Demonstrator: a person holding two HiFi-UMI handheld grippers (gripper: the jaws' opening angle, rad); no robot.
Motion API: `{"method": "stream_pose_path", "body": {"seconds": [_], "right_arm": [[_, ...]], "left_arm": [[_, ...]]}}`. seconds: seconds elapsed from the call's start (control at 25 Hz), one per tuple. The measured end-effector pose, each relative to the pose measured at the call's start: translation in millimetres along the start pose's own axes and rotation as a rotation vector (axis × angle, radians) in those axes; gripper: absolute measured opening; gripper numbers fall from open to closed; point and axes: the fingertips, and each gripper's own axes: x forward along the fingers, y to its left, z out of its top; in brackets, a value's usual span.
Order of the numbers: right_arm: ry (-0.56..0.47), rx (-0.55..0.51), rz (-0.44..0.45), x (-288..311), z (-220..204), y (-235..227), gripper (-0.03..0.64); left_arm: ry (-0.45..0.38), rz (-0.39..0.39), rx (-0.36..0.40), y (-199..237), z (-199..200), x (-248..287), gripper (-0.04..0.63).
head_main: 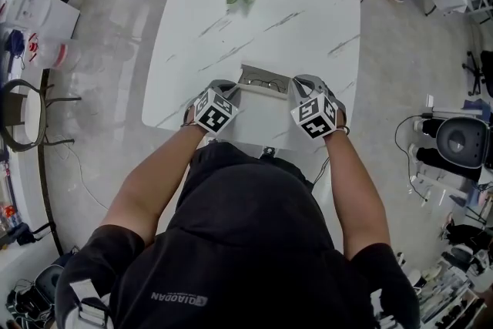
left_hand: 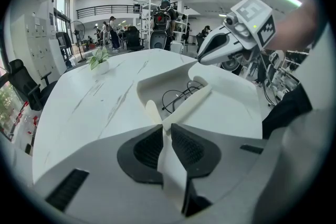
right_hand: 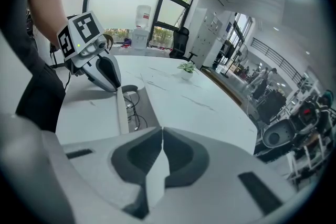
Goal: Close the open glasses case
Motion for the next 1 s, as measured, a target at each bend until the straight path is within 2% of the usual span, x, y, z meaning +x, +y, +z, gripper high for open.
{"method": "stream_pose_path", "body": {"seconds": [0.6,1.0], "right_arm": [[0.002,0.009,0.005,-6.8,-4.9,14.4,0.012],[0.011,0.011,0.018,-8.5,-11.3,27.7,0.012]], "left_arm": [[-0.005,-0.008,-0.026,-0.8,-1.0,0.4,0.054],[0.018,-0.005,-0.003,-2.4,-5.4,2.7,0.046]]}}
